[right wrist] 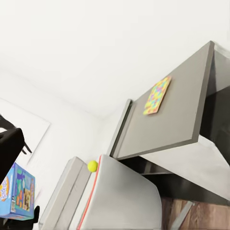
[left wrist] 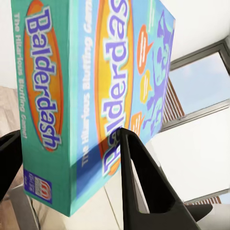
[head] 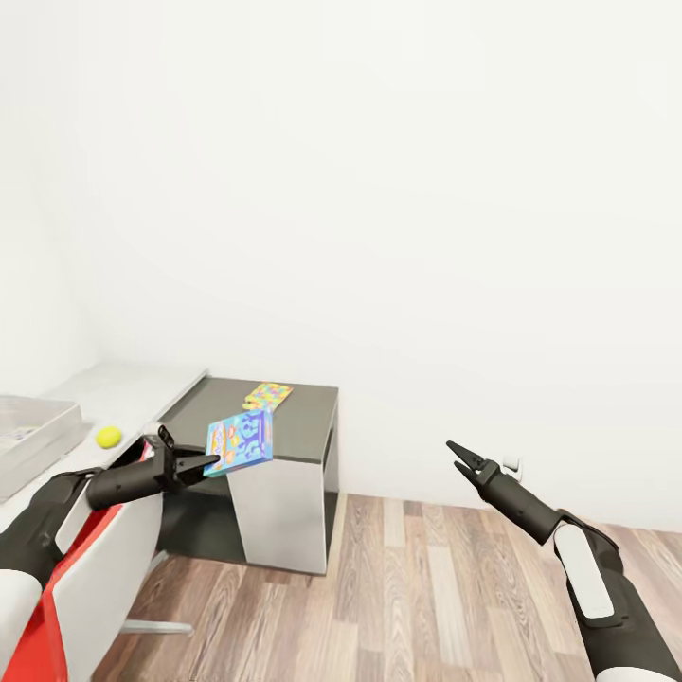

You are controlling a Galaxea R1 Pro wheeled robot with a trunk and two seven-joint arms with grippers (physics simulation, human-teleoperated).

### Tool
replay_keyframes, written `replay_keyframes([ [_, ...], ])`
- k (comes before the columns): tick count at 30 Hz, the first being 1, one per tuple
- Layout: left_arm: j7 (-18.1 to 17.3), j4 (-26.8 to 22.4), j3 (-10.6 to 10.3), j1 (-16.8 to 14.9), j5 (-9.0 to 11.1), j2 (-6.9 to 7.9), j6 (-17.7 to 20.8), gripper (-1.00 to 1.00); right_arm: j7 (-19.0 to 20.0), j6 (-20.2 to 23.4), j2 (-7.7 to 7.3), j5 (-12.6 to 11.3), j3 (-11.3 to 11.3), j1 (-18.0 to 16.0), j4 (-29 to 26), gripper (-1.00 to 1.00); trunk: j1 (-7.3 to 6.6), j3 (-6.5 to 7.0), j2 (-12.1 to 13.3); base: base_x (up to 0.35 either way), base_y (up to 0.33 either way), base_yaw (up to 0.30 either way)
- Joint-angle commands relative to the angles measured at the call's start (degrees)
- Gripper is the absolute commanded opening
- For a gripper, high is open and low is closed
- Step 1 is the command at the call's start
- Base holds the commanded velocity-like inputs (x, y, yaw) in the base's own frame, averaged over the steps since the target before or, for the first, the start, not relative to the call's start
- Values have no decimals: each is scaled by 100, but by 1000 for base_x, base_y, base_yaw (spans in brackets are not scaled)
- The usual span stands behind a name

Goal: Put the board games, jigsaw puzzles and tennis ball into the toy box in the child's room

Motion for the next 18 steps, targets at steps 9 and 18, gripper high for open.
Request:
replay_keyframes([
  [9, -20, 2, 0, -5, -13, 0, 61, -100, 20, 37, 0, -18, -8, -3, -2, 100, -198, 150, 357, 0, 0, 178],
  [18, -20, 2, 17, -5, -23, 2, 61, -100, 6, 47, -7, -9, 10, -3, -12, 100, -395, 311, 718, 0, 0, 4],
])
